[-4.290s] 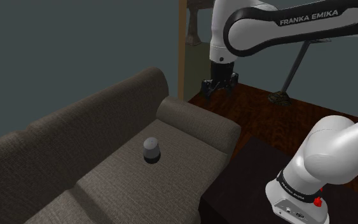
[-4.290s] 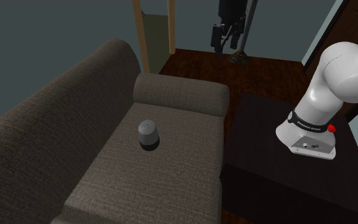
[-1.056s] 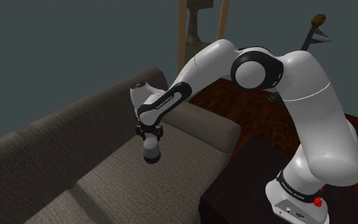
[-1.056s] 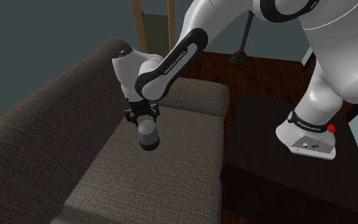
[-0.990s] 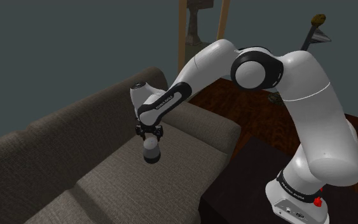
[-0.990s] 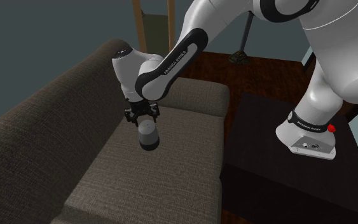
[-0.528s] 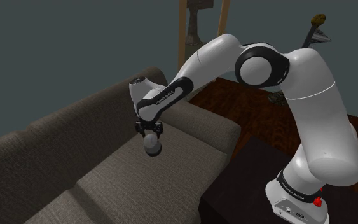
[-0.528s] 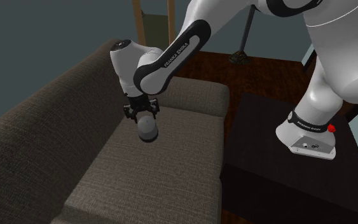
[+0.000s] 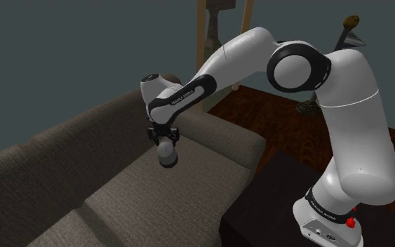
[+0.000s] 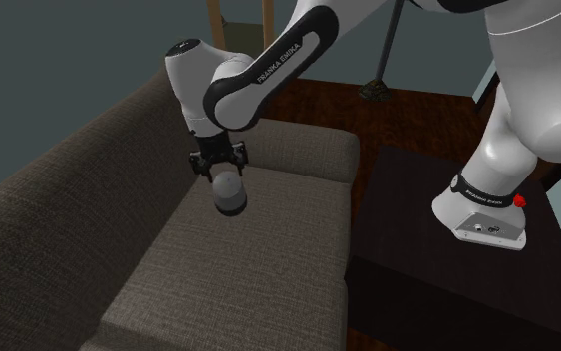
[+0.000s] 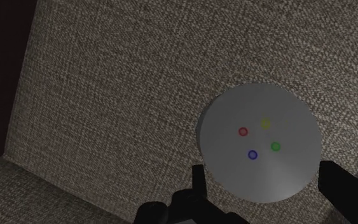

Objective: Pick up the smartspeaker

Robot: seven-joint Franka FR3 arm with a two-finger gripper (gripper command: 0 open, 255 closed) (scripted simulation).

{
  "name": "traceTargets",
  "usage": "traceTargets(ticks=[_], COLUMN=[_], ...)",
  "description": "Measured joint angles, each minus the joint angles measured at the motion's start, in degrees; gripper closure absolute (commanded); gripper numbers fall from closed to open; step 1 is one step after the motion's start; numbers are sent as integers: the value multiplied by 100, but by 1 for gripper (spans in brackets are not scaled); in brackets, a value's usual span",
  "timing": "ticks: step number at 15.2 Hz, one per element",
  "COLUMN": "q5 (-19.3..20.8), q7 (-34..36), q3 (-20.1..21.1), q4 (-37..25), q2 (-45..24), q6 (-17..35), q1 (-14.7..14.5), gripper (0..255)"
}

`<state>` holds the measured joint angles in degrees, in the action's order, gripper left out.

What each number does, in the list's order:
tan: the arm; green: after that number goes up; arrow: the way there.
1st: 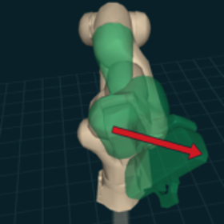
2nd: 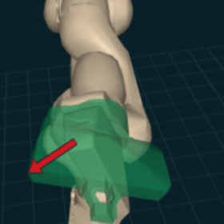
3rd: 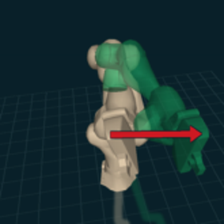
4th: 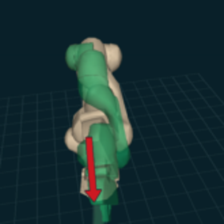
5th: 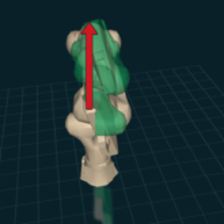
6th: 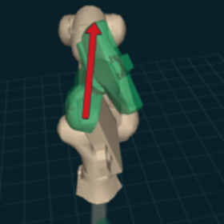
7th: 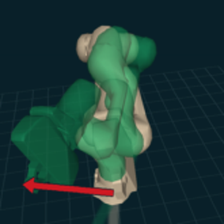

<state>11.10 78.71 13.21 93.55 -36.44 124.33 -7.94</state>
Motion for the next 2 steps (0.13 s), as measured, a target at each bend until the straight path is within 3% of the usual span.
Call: traceTargets(ticks=[2], q5=[-19], q7=[-15], q3=[13], q4=[-3], q2=[76], q6=[-76], q1=[12], gripper=[255])
